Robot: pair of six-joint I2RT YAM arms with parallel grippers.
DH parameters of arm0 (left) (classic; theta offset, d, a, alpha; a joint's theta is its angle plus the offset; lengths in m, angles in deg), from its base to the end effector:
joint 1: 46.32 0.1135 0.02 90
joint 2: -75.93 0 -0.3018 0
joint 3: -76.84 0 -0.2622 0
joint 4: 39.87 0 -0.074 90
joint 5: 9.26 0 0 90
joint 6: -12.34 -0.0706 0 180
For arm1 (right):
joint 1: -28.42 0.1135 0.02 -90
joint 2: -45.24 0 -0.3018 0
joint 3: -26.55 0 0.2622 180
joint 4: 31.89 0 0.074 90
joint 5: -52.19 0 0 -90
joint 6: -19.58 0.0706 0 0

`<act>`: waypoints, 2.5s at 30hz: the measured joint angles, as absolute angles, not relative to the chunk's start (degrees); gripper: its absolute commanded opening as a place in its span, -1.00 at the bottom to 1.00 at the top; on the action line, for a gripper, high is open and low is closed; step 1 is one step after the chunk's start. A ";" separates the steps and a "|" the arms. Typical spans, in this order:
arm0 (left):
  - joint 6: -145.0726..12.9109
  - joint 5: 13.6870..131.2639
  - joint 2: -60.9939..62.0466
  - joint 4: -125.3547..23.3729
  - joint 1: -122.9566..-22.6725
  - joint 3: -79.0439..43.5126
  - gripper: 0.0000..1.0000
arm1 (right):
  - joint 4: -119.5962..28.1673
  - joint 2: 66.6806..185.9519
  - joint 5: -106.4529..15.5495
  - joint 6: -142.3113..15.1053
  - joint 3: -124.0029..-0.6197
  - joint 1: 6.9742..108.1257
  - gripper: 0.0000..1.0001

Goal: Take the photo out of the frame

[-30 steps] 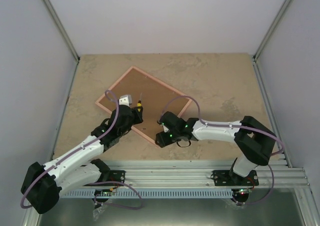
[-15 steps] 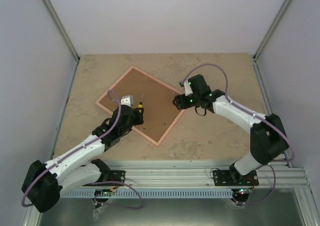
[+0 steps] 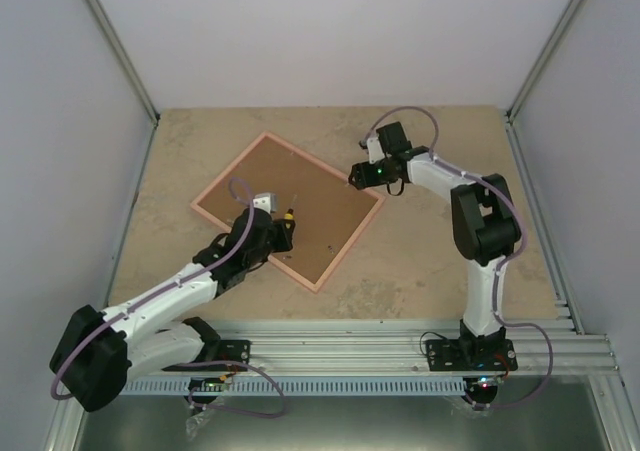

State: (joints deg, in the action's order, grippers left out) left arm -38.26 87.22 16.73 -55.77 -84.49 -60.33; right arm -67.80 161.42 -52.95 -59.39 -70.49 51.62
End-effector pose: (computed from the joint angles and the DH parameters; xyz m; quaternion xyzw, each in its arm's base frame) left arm 0.1928 -0.1414 0.2219 -0.0367 0.8740 -0.2633 0.4067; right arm 0.4360 0.2069 0.1819 -0.1396 0.9360 0.2077 0.2475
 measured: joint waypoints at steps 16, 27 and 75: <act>-39.14 82.23 11.66 -53.24 -84.49 -60.31 -1.00 | -66.55 166.75 -54.24 -61.73 -69.77 51.06 -0.16; -39.40 77.97 8.95 -51.68 -84.51 -59.21 -1.00 | -65.13 161.98 -53.06 -60.70 -62.71 51.54 -0.59; -39.31 71.52 -17.87 -47.53 -96.64 -45.58 -1.00 | -58.40 137.00 -44.88 -42.04 -30.95 60.08 -0.59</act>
State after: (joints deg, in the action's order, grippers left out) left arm -39.31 71.52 -17.87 -47.53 -96.64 -45.58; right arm -58.40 137.00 -44.88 -42.04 -30.95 60.08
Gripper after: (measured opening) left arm 0.168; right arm 0.221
